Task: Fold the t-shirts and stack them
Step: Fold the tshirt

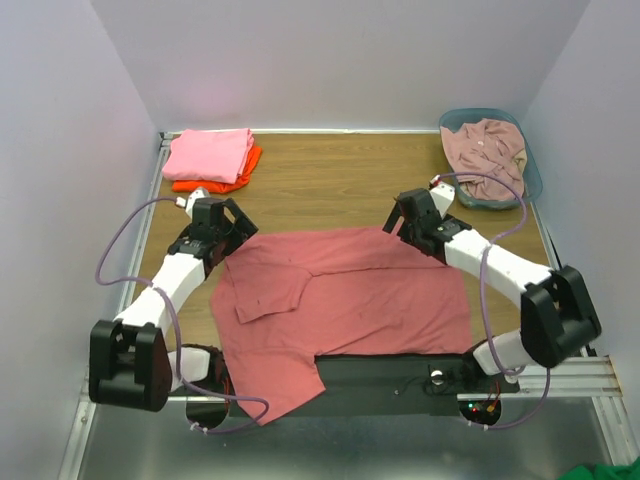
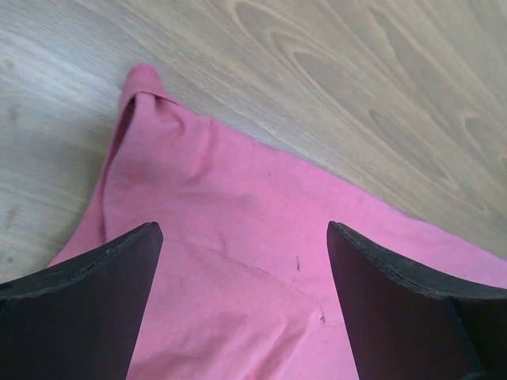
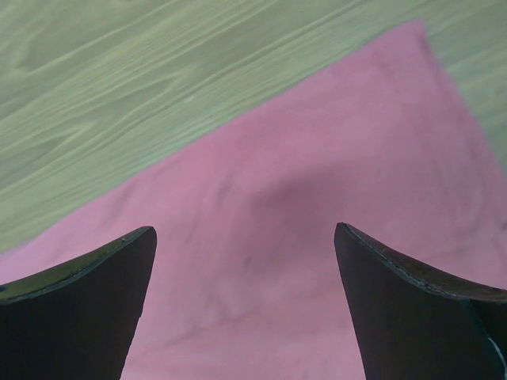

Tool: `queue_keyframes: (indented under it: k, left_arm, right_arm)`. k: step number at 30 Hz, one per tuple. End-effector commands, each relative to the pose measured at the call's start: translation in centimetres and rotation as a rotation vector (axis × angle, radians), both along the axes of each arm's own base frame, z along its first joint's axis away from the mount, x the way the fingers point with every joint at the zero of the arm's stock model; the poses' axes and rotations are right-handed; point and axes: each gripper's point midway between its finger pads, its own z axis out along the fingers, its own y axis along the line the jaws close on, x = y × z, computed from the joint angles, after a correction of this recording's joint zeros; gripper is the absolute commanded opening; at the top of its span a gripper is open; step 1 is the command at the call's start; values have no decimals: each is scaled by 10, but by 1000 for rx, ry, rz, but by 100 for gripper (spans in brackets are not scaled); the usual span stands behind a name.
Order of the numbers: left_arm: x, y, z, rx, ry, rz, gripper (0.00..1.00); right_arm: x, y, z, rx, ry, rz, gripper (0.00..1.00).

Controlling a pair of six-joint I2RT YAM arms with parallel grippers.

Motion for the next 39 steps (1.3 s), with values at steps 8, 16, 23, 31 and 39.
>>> queue_keyframes:
  k: [8, 16, 23, 31, 39]
  left_arm:
    - [39, -16, -73, 40, 173, -91, 97]
    - [105, -25, -88, 63, 190, -112, 96]
    - [169, -19, -71, 130, 150, -88, 96]
    - [212, -25, -35, 151, 105, -128, 96]
    - [142, -38, 52, 125, -21, -138, 96]
  right_arm:
    - [61, -53, -70, -99, 174, -53, 100]
    - [105, -80, -91, -67, 193, -72, 100]
    - [162, -85, -80, -75, 131, -51, 100]
    - [194, -77, -19, -73, -1, 14, 100]
    - [133, -52, 75, 65, -153, 159, 100]
